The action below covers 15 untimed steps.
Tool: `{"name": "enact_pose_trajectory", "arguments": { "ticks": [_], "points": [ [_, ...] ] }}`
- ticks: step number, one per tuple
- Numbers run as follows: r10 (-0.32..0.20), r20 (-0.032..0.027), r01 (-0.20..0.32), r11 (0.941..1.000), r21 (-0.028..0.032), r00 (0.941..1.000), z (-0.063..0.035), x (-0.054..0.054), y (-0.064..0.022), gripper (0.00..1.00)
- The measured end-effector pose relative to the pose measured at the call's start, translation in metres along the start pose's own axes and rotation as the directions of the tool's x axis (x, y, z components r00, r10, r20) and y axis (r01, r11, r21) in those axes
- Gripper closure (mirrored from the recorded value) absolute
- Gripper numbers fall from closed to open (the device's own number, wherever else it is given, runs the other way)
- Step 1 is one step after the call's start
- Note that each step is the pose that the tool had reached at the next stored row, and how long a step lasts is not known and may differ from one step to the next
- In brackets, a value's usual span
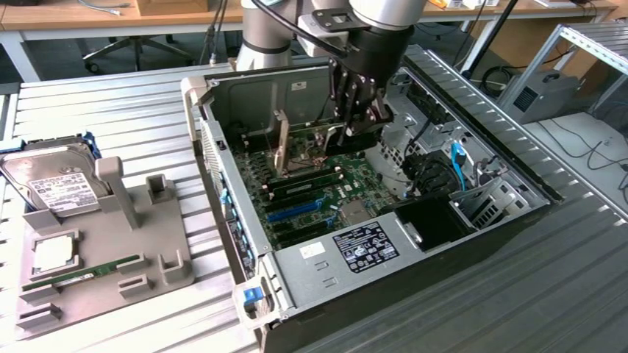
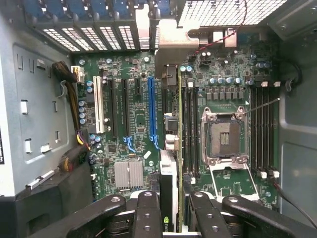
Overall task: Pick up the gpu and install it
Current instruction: 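Insert the gpu into the slot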
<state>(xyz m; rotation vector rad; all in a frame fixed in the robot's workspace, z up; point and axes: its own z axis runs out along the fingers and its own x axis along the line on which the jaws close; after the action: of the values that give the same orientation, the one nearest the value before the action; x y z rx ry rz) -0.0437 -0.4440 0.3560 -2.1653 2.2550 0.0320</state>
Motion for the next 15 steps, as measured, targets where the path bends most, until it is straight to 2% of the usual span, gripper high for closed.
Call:
{"name": "enact_pose_trajectory", "arguments": {
  "ticks": [10,15],
  "points": [
    [0.0,0.0,0.0,1.0,0.0,1.0,0.0,0.0015,0.0002,0.73],
    [0.0,0.0001,0.0,1.0,0.0,1.0,0.0054,0.0017,0.0002,0.73]
  ]
}}
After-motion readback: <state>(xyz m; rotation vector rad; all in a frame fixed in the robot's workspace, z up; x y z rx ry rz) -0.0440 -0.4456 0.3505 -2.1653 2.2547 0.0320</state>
